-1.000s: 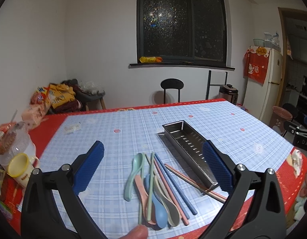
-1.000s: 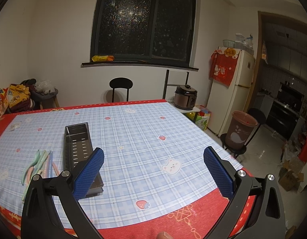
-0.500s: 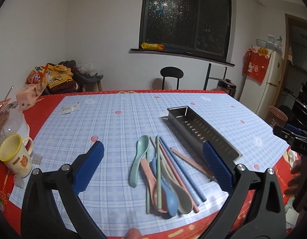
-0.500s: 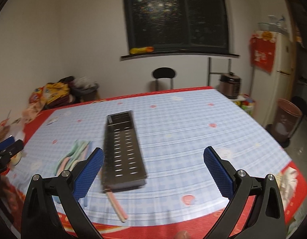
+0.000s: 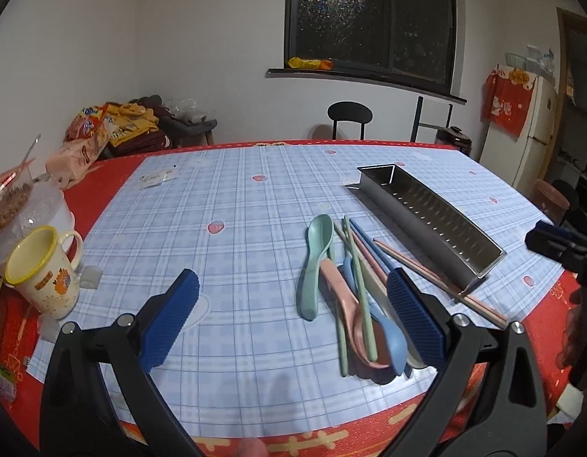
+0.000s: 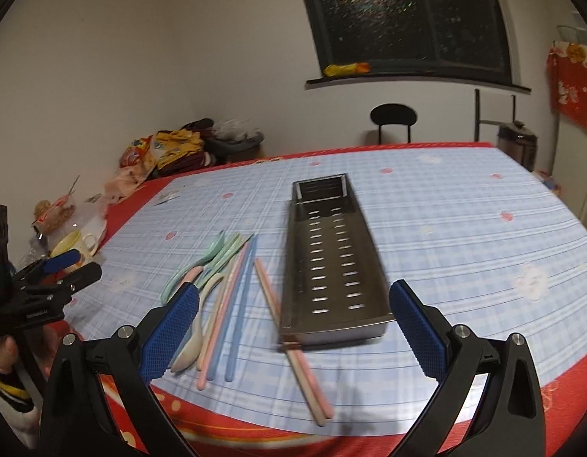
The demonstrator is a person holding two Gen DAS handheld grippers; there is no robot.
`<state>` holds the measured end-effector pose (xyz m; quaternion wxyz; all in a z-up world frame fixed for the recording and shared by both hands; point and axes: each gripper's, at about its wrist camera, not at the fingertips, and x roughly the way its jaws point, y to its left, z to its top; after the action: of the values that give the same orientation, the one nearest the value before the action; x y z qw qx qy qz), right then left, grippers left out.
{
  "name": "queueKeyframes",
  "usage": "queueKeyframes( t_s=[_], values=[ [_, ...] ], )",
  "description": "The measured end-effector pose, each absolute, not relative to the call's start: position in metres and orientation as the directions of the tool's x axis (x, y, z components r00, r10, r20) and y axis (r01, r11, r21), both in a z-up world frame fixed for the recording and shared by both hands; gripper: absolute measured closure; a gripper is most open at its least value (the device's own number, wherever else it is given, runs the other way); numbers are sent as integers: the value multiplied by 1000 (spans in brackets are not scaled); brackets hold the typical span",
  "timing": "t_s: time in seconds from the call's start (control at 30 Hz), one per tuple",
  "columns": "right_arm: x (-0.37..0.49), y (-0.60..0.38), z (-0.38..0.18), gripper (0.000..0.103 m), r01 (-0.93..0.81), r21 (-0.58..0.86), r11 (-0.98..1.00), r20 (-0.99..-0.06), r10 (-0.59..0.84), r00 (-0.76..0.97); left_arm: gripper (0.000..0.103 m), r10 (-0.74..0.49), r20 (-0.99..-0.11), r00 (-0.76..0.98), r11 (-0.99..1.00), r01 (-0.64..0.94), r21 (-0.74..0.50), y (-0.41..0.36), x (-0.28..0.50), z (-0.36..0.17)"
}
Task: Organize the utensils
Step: 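Lower the left tool onto the mint green spoon while the right tool reaches a blue chopstick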
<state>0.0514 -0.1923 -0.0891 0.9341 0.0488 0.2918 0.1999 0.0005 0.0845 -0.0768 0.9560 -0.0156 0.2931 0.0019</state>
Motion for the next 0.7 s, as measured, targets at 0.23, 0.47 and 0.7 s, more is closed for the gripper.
queueKeyframes(
  t_s=[0.23, 0.47, 0.7],
  values=[
    [57, -172, -98, 7, -405, 198, 893, -550, 443, 708, 6, -52, -565, 823, 998, 24, -56, 97, 5, -83],
    [63, -152, -106, 44, -429, 175, 886, -578, 445, 684, 23, -91, -554, 827, 996, 78, -48, 104, 16, -82],
    [71, -124, -115, 92, -439, 118, 891, -615, 413, 672, 54, -172, -554, 814, 985, 148, -88, 105, 57, -85]
  ],
)
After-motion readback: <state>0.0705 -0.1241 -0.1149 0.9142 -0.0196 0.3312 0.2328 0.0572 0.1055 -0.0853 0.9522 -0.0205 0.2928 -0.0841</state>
